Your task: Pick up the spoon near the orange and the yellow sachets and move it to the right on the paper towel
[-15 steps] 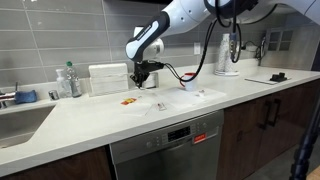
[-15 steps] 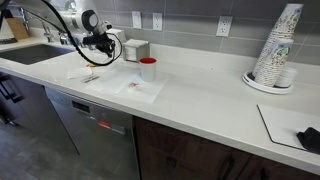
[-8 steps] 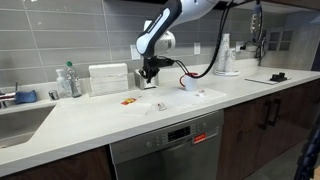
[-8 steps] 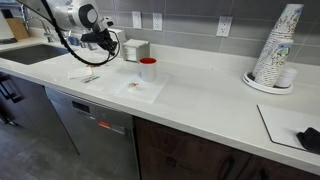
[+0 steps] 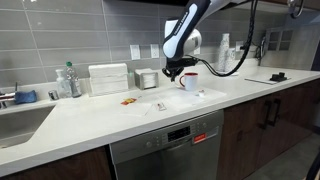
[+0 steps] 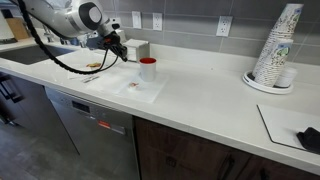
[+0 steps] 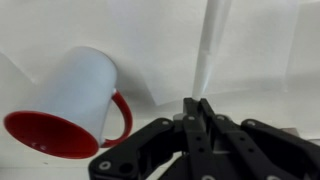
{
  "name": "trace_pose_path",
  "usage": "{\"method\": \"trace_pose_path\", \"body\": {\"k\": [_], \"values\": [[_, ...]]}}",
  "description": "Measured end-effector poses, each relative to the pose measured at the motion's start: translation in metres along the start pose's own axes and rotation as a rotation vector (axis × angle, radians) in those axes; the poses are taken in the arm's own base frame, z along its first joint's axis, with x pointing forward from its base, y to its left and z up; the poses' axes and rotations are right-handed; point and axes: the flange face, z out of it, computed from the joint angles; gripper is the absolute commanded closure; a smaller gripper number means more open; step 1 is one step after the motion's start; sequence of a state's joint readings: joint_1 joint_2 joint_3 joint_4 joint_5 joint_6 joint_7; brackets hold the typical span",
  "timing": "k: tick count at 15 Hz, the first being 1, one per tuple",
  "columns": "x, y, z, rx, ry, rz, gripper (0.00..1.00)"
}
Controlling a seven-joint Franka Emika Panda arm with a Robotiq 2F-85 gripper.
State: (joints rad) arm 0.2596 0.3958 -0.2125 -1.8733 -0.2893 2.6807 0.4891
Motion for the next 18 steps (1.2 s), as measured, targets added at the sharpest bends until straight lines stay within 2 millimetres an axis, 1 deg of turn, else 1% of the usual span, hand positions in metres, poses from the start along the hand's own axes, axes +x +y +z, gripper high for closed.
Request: {"method": "trace_pose_path", "body": {"k": [2, 5, 8, 12, 18], "values": [[-0.013, 0.015, -0.003, -0.024, -0.011, 0.024, 0.98], [-0.025, 0.019, -0.005, -0.038, -0.017, 0.028, 0.98], [-0.028, 0.026, 0.000, -0.070, 0.000, 0.031, 0.98], [-0.030, 0.037, 0.015, -0.093, 0.019, 0.034, 0.98], [-0.036, 0.039, 0.047, -0.096, 0.014, 0.028, 0.98]]}}
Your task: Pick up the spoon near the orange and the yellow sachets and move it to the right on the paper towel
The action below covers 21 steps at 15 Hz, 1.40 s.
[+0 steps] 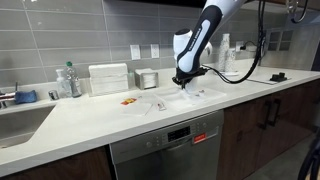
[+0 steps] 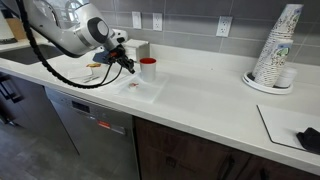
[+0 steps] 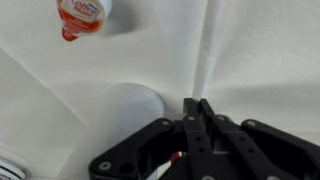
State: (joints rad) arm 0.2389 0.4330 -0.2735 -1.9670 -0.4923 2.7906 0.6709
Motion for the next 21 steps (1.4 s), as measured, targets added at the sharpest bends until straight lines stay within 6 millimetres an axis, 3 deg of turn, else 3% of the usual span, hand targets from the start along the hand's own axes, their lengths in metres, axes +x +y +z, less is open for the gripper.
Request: {"method": "trace_pose_path", "body": {"k": [1, 2, 3, 6, 9, 12, 16, 21], "values": [[0.000, -0.001, 0.005, 0.000, 0.001, -0.002, 0.98], [0.000, -0.002, 0.010, 0.000, 0.002, -0.003, 0.67], [0.001, -0.004, 0.014, 0.000, 0.003, -0.004, 0.66], [0.005, -0.009, 0.018, 0.002, 0.007, -0.003, 0.46], [0.011, -0.028, 0.004, 0.063, 0.008, 0.008, 0.24], [0.011, -0.065, -0.025, 0.171, -0.022, 0.002, 0.01], [0.006, -0.099, -0.064, 0.223, -0.147, -0.023, 0.00], [0.020, -0.088, -0.104, 0.208, -0.328, -0.013, 0.00]]}}
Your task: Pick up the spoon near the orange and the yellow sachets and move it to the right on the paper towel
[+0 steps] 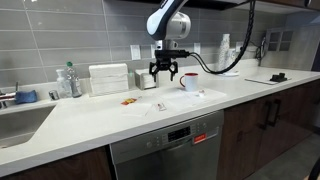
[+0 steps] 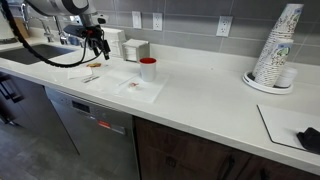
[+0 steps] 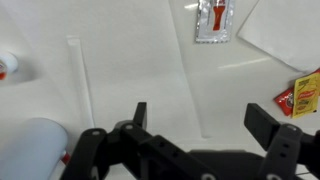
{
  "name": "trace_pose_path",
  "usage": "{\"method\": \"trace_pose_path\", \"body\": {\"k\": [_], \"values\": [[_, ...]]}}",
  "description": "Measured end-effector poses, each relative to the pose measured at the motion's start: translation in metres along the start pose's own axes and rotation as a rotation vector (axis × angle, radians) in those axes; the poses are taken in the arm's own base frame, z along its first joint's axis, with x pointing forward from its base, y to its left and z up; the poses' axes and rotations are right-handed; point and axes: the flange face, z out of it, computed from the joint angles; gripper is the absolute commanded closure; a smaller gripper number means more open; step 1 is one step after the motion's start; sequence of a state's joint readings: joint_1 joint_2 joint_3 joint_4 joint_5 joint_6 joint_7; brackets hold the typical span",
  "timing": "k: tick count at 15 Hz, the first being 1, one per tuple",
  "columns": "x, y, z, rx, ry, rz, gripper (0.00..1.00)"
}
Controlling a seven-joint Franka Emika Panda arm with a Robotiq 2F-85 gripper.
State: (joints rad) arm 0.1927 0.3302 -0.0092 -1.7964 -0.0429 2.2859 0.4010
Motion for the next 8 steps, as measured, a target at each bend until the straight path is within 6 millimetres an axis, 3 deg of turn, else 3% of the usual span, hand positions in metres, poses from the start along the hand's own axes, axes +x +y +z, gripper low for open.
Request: {"method": "trace_pose_path", "body": {"k": [8], "values": [[0.012, 0.018, -0.077, -0.031, -0.065, -0.060, 0.00]]}}
